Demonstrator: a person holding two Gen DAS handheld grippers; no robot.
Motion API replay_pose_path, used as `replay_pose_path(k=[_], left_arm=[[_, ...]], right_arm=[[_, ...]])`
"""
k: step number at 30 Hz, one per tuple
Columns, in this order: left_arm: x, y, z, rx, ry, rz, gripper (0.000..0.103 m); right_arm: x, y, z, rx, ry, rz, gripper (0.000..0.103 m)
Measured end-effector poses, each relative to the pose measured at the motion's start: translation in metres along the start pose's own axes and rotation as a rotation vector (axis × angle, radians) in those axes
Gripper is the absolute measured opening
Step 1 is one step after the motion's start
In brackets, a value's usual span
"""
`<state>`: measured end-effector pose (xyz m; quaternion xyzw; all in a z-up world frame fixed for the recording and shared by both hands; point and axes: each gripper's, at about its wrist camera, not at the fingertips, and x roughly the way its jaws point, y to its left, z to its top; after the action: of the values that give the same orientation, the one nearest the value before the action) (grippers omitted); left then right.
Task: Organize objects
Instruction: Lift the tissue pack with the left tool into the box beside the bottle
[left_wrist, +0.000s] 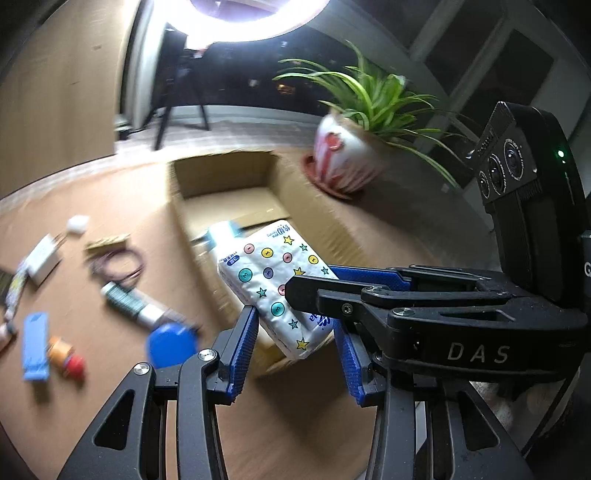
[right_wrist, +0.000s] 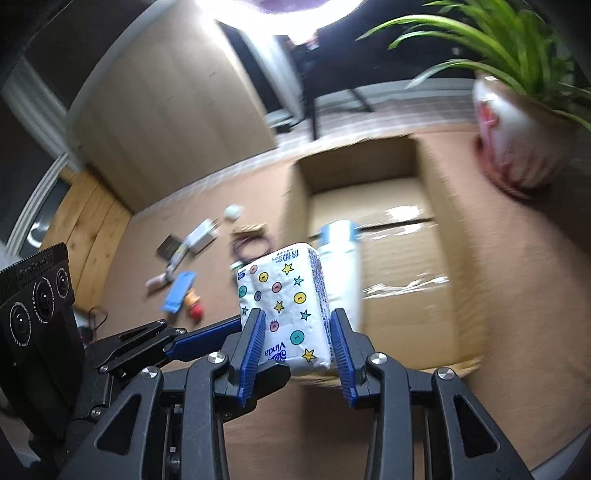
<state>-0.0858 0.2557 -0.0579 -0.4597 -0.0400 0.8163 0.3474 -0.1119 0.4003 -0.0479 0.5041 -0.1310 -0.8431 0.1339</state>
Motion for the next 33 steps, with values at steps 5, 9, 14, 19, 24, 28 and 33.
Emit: replay_pose_path(k=[5, 9, 14, 19, 24, 28, 33], left_arm=[[0.03, -0.022, 0.022, 0.035, 0.007, -0.032, 0.045], [0.046, -0.032, 0.03, 0.052, 0.018, -0.033, 0.045], [0.058, -0.037, 0.035, 0.067, 0.02, 0.003, 0.065], [0.058, -0.034, 0.032, 0.079, 0.026, 0.046, 0.078], [0.05, -0.023, 0.031, 0.052, 0.019, 0.055, 0.078], [0.037, -0.013, 0.025, 0.036, 0.013, 0.067, 0.078], [0.019, 0.005, 0.015, -0.001, 0.002, 0.084, 0.078]], right_arm=[[-0.005, -0.029, 0.011, 0.032, -0.021, -0.033, 0.034], [-0.005, -0.043, 0.014, 0.04, -0.025, -0.047, 0.036], [-0.002, -0.048, 0.015, 0.034, -0.043, -0.101, 0.058], [-0.002, -0.049, 0.014, 0.03, -0.058, -0.134, 0.059], [-0.004, -0.044, 0.011, 0.031, -0.071, -0.125, 0.059], [-0.007, -0.034, 0.007, 0.03, -0.099, -0.113, 0.059], [-0.011, -0.017, 0.002, 0.015, -0.151, -0.069, 0.059]])
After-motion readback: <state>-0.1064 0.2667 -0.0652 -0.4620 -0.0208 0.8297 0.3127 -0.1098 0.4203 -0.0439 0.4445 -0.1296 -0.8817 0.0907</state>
